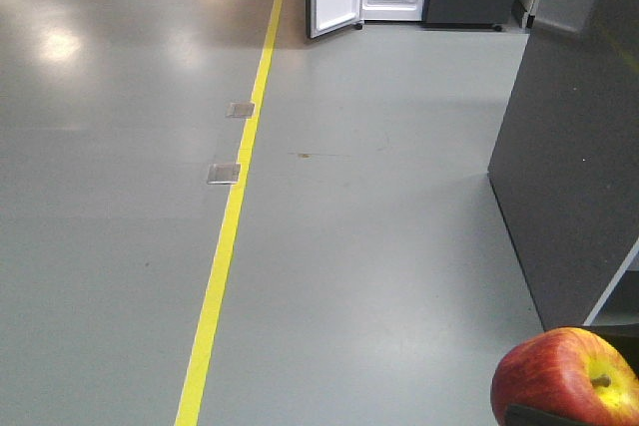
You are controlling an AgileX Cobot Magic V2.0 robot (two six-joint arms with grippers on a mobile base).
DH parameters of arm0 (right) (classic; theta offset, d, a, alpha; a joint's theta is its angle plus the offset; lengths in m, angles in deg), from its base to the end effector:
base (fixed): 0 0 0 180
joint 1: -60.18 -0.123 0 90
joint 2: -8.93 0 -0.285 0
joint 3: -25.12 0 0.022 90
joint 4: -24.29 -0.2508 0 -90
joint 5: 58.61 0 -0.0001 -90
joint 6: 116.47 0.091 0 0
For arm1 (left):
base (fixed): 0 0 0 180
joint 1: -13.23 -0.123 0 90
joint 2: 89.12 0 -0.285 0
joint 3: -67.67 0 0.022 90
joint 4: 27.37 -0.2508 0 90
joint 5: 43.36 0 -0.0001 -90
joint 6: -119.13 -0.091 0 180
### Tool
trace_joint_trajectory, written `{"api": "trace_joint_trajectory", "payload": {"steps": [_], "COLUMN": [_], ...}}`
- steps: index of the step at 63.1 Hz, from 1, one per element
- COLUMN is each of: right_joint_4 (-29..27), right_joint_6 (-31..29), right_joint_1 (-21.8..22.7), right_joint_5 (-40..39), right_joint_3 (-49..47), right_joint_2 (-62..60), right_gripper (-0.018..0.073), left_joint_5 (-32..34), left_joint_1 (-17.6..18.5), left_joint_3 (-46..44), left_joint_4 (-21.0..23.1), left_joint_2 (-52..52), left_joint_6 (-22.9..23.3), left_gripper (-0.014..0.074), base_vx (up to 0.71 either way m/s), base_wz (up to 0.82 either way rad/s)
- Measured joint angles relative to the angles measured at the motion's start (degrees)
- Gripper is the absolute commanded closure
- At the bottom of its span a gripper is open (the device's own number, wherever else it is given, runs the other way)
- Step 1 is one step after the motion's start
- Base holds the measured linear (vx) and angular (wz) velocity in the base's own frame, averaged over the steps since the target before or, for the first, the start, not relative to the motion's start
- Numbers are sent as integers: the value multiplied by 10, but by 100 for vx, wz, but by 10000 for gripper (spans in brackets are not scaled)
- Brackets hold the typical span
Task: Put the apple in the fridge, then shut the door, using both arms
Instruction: 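Drive forward along the yellow floor line toward the refrigerator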
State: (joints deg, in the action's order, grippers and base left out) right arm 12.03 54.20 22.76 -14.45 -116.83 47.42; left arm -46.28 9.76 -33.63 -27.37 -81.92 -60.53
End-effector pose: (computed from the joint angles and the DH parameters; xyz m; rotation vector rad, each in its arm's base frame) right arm 0.0661 0.0676 0.3350 -0.7793 1.9883 0.5406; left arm 0.0567 0.0034 0.2004 -0.0515 1.5495 0.0432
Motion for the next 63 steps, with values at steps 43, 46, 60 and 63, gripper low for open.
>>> {"api": "trace_joint_trajectory", "payload": {"steps": [43,46,60,63], "right_joint_4": [0,0,0,0], "right_joint_6": [0,0,0,0], "right_joint_1": [0,0,0,0], "right_joint_5": [0,0,0,0], "right_joint_3": [0,0,0,0], "right_joint_2": [0,0,0,0], "right_gripper": [198,198,198,198], "left_joint_5": [0,0,0,0], "left_joint_1": [0,0,0,0], "left_joint_3": [0,0,0,0], "left_joint_4": [0,0,0,0], "left_joint_2": [0,0,0,0], "left_joint_6": [0,0,0,0], "left_gripper": [603,603,603,603], "base_vx": [13,14,15,16], "base_wz": [-4,-3,-2,-1]}}
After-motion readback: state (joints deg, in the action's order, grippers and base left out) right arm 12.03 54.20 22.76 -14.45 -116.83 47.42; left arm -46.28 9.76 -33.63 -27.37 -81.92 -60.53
